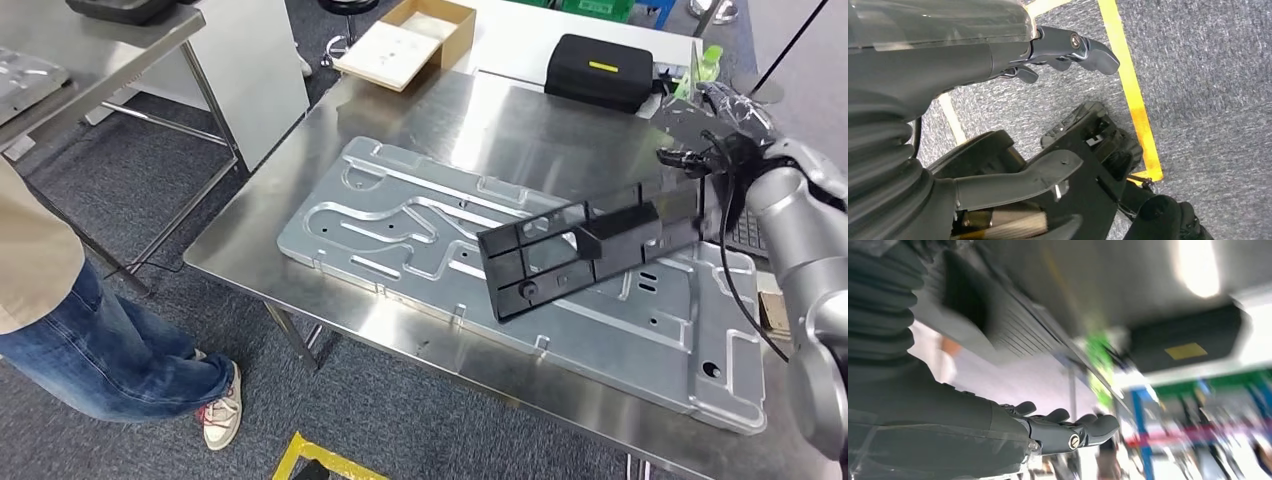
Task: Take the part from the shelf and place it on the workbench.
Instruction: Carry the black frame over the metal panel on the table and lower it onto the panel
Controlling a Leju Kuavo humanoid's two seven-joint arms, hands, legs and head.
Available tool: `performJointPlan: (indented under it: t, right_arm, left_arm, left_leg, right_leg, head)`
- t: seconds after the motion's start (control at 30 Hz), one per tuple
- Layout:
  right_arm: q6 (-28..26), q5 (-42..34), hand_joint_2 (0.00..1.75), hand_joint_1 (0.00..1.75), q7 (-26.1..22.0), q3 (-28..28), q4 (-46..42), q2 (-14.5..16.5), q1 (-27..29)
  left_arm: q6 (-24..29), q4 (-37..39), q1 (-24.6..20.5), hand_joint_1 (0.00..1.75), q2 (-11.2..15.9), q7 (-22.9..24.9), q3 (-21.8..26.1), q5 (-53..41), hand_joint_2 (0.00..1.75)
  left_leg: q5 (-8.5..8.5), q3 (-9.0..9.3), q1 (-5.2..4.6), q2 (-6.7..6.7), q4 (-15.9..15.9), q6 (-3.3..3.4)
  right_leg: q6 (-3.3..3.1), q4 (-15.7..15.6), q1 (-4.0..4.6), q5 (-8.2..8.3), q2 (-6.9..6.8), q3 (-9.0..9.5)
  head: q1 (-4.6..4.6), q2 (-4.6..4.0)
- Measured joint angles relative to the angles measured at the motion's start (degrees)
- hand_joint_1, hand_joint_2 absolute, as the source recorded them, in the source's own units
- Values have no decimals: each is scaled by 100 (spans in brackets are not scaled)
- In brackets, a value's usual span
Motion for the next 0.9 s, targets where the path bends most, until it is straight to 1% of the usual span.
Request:
performJointPlan:
  t: [0.03,0.07,0.1,0.13,0.2,0.23,0.27,0.3,0.33,0.37,0.4,0.43,0.47,0.5,0.53,0.57,0.6,0.63,0.7,0.73,0.77,0.8,0.83,0.87,0.9]
  right_arm:
    - [-208,-99,0,0,-138,-11,-77,6,99]
    - [-347,-204,0,0,-259,-33,-176,15,211]
    - [-392,-318,0,0,-349,-64,-288,28,325]
    - [-362,-435,0,0,-411,-96,-408,40,441]
    - [-196,-627,0,0,-481,-139,-638,60,653]
    - [-137,-687,0,0,-520,-146,-740,66,749]
    - [-129,-722,0,0,-584,-149,-843,70,832]
    - [-175,-742,0,0,-674,-150,-944,73,899]
    - [-280,-757,0,0,-800,-155,-1074,74,962]
    - [-420,-756,0,0,-930,-165,-1223,74,1028]
    - [-571,-737,0,0,-1044,-176,-1384,73,1111]
    - [-732,-697,0,0,-1139,-190,-1565,71,1217]
    - [-886,-639,0,0,-1206,-204,-1744,69,1344]
    - [-1056,-566,0,0,-1271,-218,-1938,67,1487]
    - [-1250,-490,0,0,-1338,-236,-2148,67,1634]
    - [-1490,-407,0,0,-1411,-260,-2367,74,1783]
    - [-1775,-304,0,0,-1471,-293,-2616,103,1940]
    - [-2070,-178,0,0,-1508,-333,-2873,145,2109]
    - [-2587,123,0,0,-1523,-401,-3398,270,2487]
    - [-2724,246,0,0,-1513,-415,-3621,334,2670]
    - [-2798,328,0,0,-1501,-419,-3816,393,2828]
    - [-2823,367,0,0,-1491,-423,-3970,436,2949]
    - [-2835,384,0,0,-1488,-433,-4093,468,3029]
    - [-2846,389,0,0,-1485,-448,-4195,481,3076]
    - [-2860,390,0,0,-1484,-470,-4272,486,3102]
  left_arm:
    - [7,0,3,0,-5,-2,-1,-1,0]
    - [15,0,3,0,-10,-2,-1,-1,0]
    - [19,0,0,0,-15,-2,-2,-1,0]
    - [22,0,-4,0,-19,-2,-2,0,0]
    - [25,0,-1,0,-21,-3,-2,4,0]
    - [25,0,6,0,-21,-4,-2,5,0]
    - [25,0,12,0,-21,-8,-2,6,0]
    - [25,0,14,0,-21,-13,-3,4,0]
    - [27,0,13,0,-21,-19,-5,1,0]
    - [31,0,12,0,-21,-25,-9,-3,0]
    - [35,0,10,0,-22,-29,-14,-8,0]
    - [40,0,9,0,-22,-32,-20,-13,0]
    - [45,0,9,0,-22,-32,-25,-19,0]
    - [51,0,9,0,-24,-29,-29,-26,0]
    - [58,0,10,0,-24,-26,-33,-38,0]
    - [65,0,9,0,-25,-20,-37,-49,0]
    - [72,0,8,0,-27,-9,-43,-60,0]
    - [78,0,7,0,-28,1,-49,-68,0]
    - [86,0,13,0,-32,22,-61,-75,0]
    - [87,0,18,0,-33,28,-65,-77,0]
    - [89,0,20,0,-33,32,-68,-79,0]
    - [89,0,18,0,-33,34,-69,-79,0]
    - [90,0,14,0,-33,34,-70,-78,0]
    - [90,0,8,0,-33,35,-71,-78,0]
    - [90,0,1,0,-33,36,-72,-77,0]
  left_leg:
    - [23,29,11,0,-46,23]
    - [50,65,23,1,-97,51]
    - [75,98,37,2,-149,81]
    - [92,119,46,4,-181,100]
    - [98,126,46,4,-192,119]
    - [96,125,46,4,-189,117]
    - [91,124,47,3,-183,112]
    - [82,124,49,3,-169,99]
    - [66,123,53,3,-148,78]
    - [45,119,50,1,-124,47]
    - [26,115,46,-1,-99,13]
    - [13,112,42,-3,-85,-22]
    - [6,110,39,-4,-82,-55]
    - [5,114,43,-4,-88,-86]
    - [-9,109,49,-4,-85,-118]
    - [-62,88,55,-4,-30,-146]
    - [-166,25,60,-4,116,-170]
    - [-321,-89,66,-4,374,-188]
    - [-659,-427,72,-4,1114,-206]
    - [-743,-568,72,-4,1401,-209]
    - [-727,-629,72,-3,1510,-206]
    - [-608,-585,71,3,1396,-194]
    - [-421,-442,68,31,1082,-174]
    - [-247,-260,58,119,686,-150]
    - [-121,-97,37,199,339,-123]
  right_leg:
    - [31,-6,-7,-6,-5,15]
    - [62,32,-12,-47,-13,12]
    - [94,174,-19,-149,-18,-44]
    - [122,423,-35,-297,-24,-155]
    - [180,1101,-65,-609,-26,-483]
    - [204,1323,-86,-663,-28,-595]
    - [225,1364,-109,-618,-31,-619]
    - [241,1188,-132,-477,-38,-530]
    - [255,851,-151,-287,-49,-352]
    - [256,487,-154,-155,-60,-159]
    - [233,195,-143,-67,-62,-7]
    - [200,26,-126,-43,-62,80]
    - [158,-27,-102,-68,-56,103]
    - [111,-35,-88,-59,-49,102]
    - [72,-44,-92,-54,-52,106]
    - [32,-57,-97,-47,-52,111]
    - [-15,-70,-102,-41,-64,118]
    - [-54,-80,-102,-42,-80,127]
    - [-114,-81,-70,-62,-122,140]
    - [-126,-79,-55,-71,-138,147]
    - [-134,-76,-43,-79,-157,152]
    - [-134,-69,-36,-88,-180,159]
    - [-128,-60,-33,-99,-211,167]
    - [-114,-48,-27,-114,-245,174]
    - [-91,-31,-14,-132,-281,176]
  head:
    - [1,0]
    - [2,0]
    - [3,0]
    - [4,0]
    - [5,0]
    - [6,0]
    - [6,0]
    - [5,0]
    - [6,0]
    - [6,0]
    - [5,0]
    - [5,0]
    - [4,0]
    - [3,0]
    - [2,0]
    - [2,0]
    - [2,0]
    - [2,0]
    - [2,0]
    - [2,0]
    - [2,0]
    - [1,0]
    - [1,0]
    - [1,0]
    - [3,0]
